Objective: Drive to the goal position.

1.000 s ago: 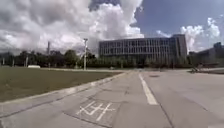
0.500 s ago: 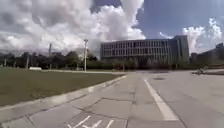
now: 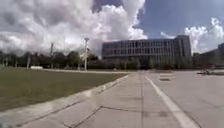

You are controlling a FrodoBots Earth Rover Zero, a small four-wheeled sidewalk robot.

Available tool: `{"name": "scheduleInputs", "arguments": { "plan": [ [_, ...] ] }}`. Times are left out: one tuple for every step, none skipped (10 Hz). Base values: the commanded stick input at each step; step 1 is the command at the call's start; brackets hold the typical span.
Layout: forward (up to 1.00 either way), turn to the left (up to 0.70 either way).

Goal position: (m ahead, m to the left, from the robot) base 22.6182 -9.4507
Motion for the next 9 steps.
{"name": "scheduleInputs", "arguments": {
  "plan": [
    [0.0, 0.0],
    [0.0, 0.0],
    [0.0, 0.0],
    [0.0, 0.0],
    [0.0, 0.0],
    [0.39, 0.0],
    [1.0, 0.0],
    [1.0, 0.0],
    [1.0, 0.0]
  ]
}}
